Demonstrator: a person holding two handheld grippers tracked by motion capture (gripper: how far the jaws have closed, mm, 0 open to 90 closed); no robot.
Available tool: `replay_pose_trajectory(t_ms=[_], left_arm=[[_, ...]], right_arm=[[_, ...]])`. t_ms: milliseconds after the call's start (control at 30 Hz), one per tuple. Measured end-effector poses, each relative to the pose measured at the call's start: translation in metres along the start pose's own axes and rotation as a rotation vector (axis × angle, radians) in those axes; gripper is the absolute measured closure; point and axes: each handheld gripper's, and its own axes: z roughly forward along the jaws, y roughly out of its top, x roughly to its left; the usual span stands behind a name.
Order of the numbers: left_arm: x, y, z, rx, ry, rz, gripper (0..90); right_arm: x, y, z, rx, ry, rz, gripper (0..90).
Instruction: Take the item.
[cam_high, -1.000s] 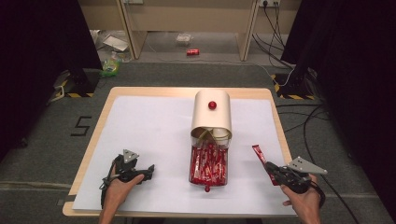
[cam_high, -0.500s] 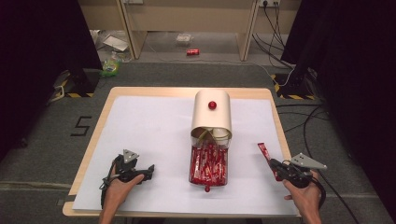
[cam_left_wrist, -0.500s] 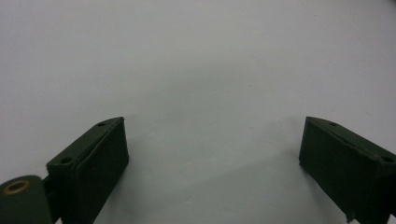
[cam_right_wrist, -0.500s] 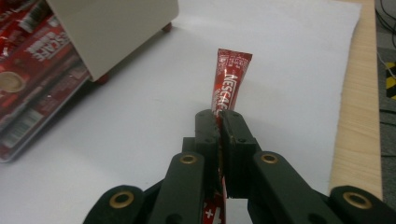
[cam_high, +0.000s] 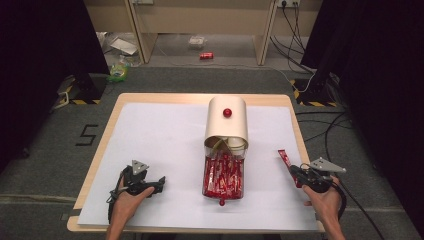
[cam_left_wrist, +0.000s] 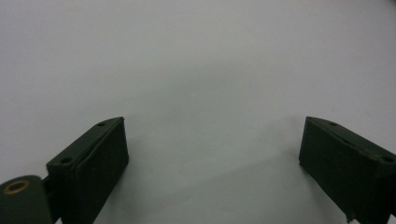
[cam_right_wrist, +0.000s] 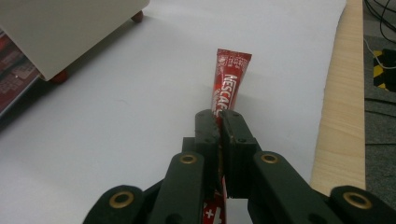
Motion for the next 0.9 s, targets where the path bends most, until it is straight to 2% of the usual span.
replay_pose_trajectory(t_ms=[433,900], left_arm=[[0.0,0.0,0.0,0.0,0.0,0.0,7.4],[0.0,0.0,0.0,0.0,0.0,0.0,7.4]], right_arm=[[-0.01,0.005,0.02,0.038,-0.021,0.002,86.2],[-0.013,0.008,0.034,0.071,-0.029,0.002,85.5]])
